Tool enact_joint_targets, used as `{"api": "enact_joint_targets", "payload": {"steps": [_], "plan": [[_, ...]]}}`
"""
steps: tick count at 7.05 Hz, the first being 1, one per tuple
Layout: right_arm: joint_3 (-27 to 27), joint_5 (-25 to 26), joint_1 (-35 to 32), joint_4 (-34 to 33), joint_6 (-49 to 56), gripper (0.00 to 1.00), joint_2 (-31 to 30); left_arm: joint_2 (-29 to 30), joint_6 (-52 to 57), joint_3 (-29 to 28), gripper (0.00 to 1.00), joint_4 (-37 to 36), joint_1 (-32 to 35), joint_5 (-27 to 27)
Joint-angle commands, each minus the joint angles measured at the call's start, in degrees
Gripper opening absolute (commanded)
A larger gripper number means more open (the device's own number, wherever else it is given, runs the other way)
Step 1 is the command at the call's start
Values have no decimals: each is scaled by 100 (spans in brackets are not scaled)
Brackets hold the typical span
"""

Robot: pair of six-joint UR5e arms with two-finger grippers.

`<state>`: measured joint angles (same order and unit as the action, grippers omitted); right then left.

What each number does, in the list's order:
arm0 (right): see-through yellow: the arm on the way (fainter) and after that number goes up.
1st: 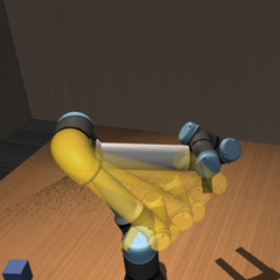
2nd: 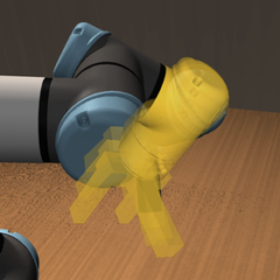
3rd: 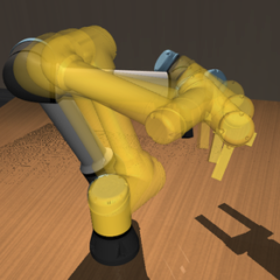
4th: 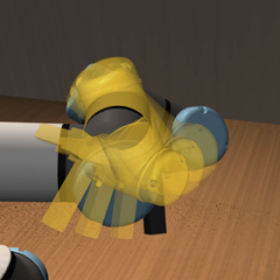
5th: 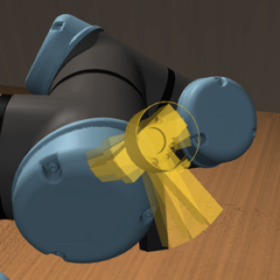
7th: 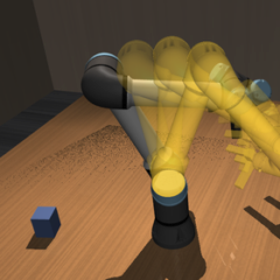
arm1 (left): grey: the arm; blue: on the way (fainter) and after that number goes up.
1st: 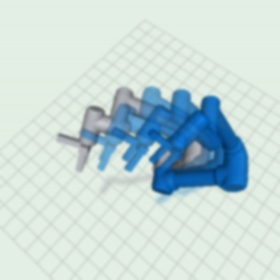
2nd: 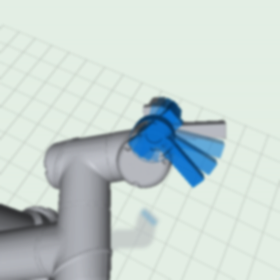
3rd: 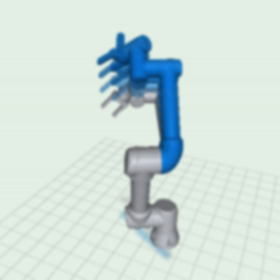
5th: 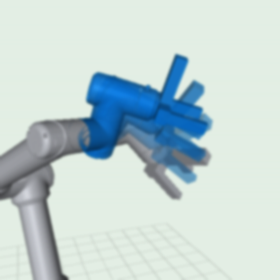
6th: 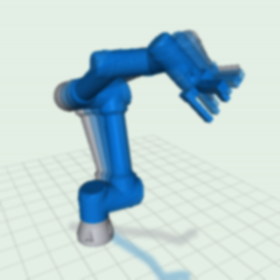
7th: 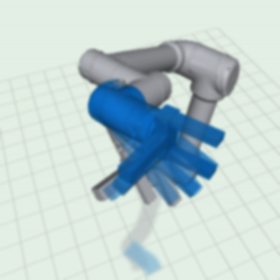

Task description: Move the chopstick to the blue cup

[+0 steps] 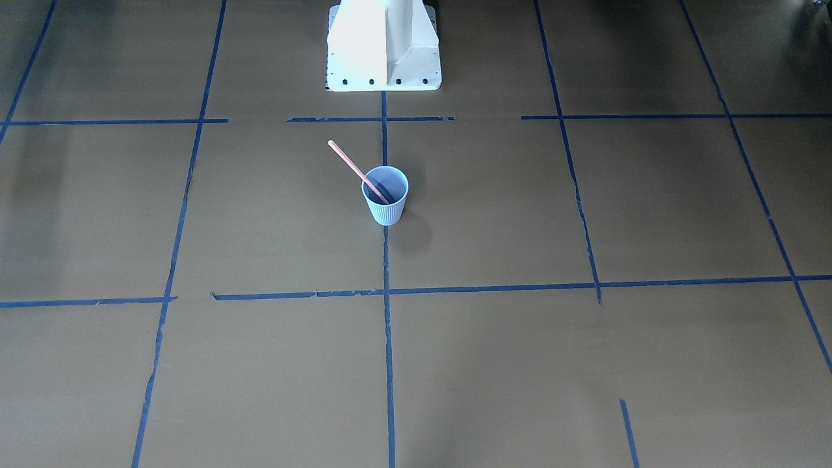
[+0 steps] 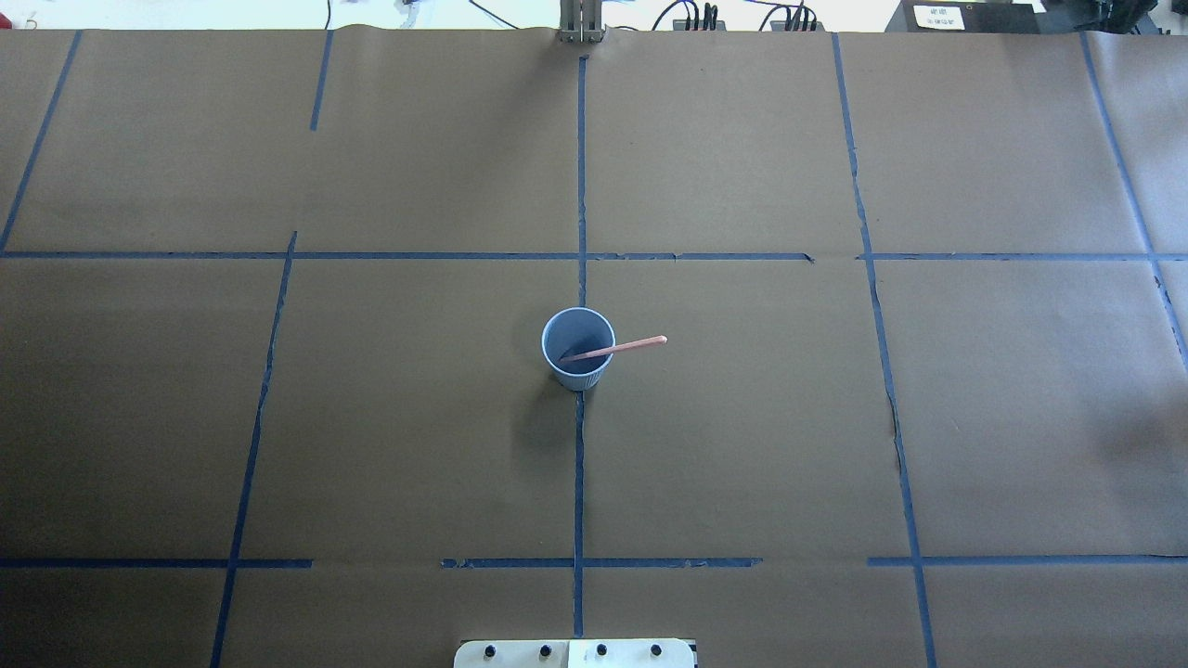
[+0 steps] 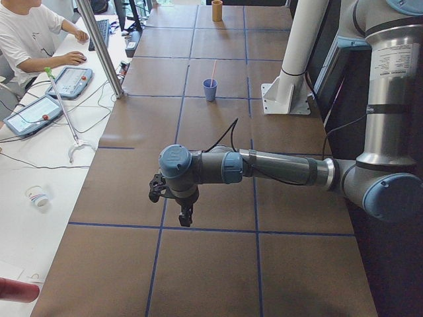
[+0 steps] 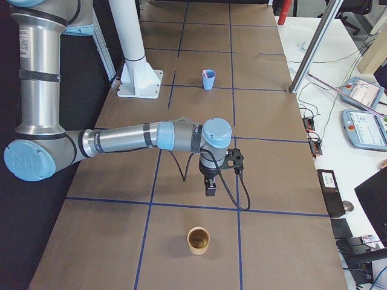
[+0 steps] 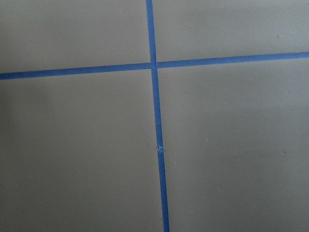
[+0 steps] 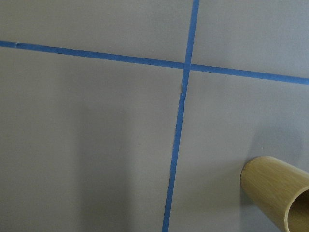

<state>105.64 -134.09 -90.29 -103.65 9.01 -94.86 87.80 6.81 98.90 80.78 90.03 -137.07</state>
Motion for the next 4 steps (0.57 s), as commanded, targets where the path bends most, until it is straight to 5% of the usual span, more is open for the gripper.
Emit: {"api": "enact_joint_targets", "payload": {"steps": [1, 4], "plan": [[18, 14, -6, -15, 13, 100, -59, -18, -30, 85, 100, 34, -3, 39], [-43, 76, -6, 21, 57, 100, -59, -53, 5, 41, 100, 78, -30, 109]]}}
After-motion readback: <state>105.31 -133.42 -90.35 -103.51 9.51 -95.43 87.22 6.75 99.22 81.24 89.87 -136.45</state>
